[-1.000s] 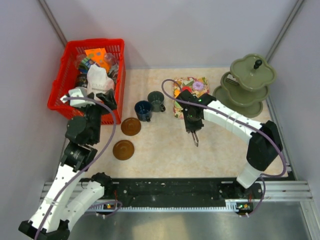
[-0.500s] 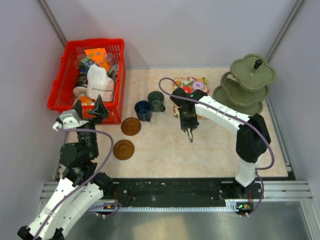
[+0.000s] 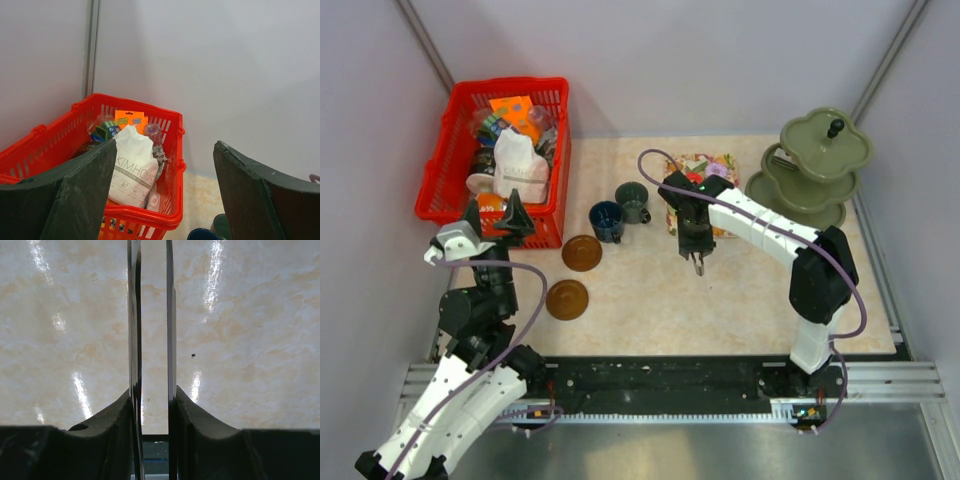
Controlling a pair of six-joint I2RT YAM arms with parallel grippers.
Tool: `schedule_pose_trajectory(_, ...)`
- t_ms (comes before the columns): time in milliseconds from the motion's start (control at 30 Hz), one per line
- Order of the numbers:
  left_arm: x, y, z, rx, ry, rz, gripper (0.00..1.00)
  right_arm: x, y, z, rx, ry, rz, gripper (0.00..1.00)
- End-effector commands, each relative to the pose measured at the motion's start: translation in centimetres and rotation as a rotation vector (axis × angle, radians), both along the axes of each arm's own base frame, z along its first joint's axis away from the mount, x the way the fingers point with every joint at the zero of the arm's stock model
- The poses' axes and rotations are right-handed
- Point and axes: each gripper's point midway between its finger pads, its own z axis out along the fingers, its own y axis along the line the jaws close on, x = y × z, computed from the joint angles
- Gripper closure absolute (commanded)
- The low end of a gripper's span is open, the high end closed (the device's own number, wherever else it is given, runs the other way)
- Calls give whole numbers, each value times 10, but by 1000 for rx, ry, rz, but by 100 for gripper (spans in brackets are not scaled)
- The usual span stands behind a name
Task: Serve the afternoon tea
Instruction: Pick up the desert from the tray.
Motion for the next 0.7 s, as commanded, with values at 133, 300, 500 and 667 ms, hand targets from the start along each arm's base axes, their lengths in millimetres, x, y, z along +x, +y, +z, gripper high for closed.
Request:
schedule_pose_trajectory(133, 3, -2, 0, -4, -12, 3, 17, 14, 2, 18, 21, -59, -48, 64)
schedule_pose_trajectory(300, 3, -2, 1, -3, -12, 4, 17, 15, 2, 24, 35, -76, -63, 64)
schedule_pose_trajectory(500, 4, -2, 0, 2, -8, 3, 17, 14, 1, 29, 47, -87, -79, 63)
schedule_pose_trajectory(667, 5, -4, 0, 2, -6, -1, 17, 13, -2, 31, 45, -96, -91, 63)
